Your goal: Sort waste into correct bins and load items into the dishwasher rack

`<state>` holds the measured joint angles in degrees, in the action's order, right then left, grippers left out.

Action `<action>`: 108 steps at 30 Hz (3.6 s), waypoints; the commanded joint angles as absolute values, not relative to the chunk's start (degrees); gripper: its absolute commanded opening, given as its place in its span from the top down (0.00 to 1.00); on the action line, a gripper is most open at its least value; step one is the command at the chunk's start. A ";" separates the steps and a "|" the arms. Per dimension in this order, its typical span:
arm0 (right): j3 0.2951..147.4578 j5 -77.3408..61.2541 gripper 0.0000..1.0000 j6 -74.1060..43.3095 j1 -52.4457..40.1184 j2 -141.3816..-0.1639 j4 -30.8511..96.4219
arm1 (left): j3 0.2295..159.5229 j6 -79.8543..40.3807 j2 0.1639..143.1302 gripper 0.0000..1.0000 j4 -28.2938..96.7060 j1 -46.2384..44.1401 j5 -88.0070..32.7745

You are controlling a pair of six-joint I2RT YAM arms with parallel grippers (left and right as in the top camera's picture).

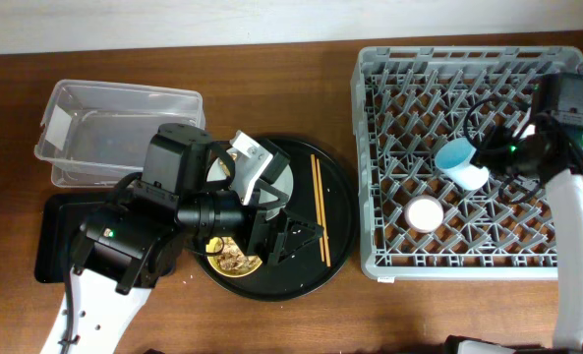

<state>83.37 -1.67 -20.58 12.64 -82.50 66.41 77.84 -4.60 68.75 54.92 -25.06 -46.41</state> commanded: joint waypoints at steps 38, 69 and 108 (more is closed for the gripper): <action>72.66 -7.07 0.43 -37.12 -29.71 -77.73 63.33 | 72.64 -23.55 69.12 0.11 72.36 -28.56 -1.08; 72.55 -65.60 0.20 0.99 -25.54 -61.17 43.81 | 72.34 -2.68 64.01 1.00 53.28 -14.09 -73.71; 76.75 -4.10 0.49 -22.63 17.61 -88.66 74.56 | 72.31 -3.42 64.01 0.16 54.08 -14.24 -64.64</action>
<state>74.91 -2.70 -23.31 17.50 -88.36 74.56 71.96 -3.64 64.49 54.06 -14.17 -64.45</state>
